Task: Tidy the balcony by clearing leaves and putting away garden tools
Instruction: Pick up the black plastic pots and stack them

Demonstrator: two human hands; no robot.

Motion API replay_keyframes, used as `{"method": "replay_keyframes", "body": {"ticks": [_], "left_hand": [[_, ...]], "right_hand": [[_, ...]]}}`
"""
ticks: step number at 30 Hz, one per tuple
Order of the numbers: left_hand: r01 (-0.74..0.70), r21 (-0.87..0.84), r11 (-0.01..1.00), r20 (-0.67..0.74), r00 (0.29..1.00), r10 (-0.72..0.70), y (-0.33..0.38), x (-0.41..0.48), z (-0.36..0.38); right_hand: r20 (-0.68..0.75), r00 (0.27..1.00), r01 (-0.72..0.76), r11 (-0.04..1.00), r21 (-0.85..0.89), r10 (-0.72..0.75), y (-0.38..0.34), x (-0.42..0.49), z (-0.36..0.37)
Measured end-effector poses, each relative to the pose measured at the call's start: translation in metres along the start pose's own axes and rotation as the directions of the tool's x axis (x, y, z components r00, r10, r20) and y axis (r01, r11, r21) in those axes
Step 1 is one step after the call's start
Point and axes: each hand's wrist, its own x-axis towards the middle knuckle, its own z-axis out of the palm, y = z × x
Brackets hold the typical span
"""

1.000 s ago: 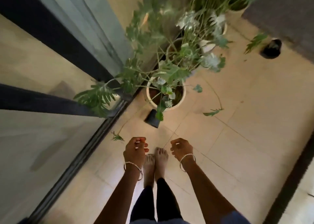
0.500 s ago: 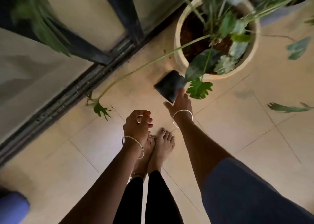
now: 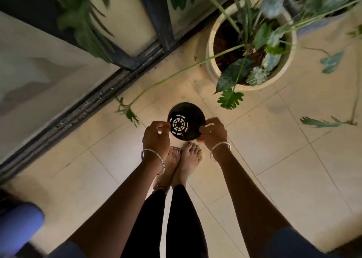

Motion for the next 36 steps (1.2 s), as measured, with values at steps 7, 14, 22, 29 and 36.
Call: {"method": "replay_keyframes", "body": {"ticks": [7,14,22,29,36], "left_hand": [[0.455,-0.157,0.877,0.418,0.835,-0.358,0.07,-0.1,-0.067],[0.599,-0.297,0.744,0.775,0.606,-0.179,0.152,-0.244,-0.129],[0.385,-0.246,0.889,0.901,0.428,0.064,0.256,-0.376,-0.162],[-0.442,-0.379,0.813,0.709,0.426,0.562,0.331,-0.464,-0.169],[-0.896,-0.37,0.243,0.769,-0.149,0.622,0.365,-0.531,-0.126]], "right_hand": [[0.027,0.996,-0.087,0.908,0.41,0.083,-0.035,-0.158,-0.097],[-0.127,0.986,0.156,0.839,0.522,-0.104,-0.105,-0.334,-0.199],[-0.39,0.896,0.418,0.705,0.573,-0.214,-0.156,-0.49,-0.295],[-0.591,0.796,0.533,0.612,0.584,-0.129,-0.162,-0.575,-0.37],[-0.659,0.747,0.593,0.534,0.602,-0.088,-0.145,-0.618,-0.432]]}}
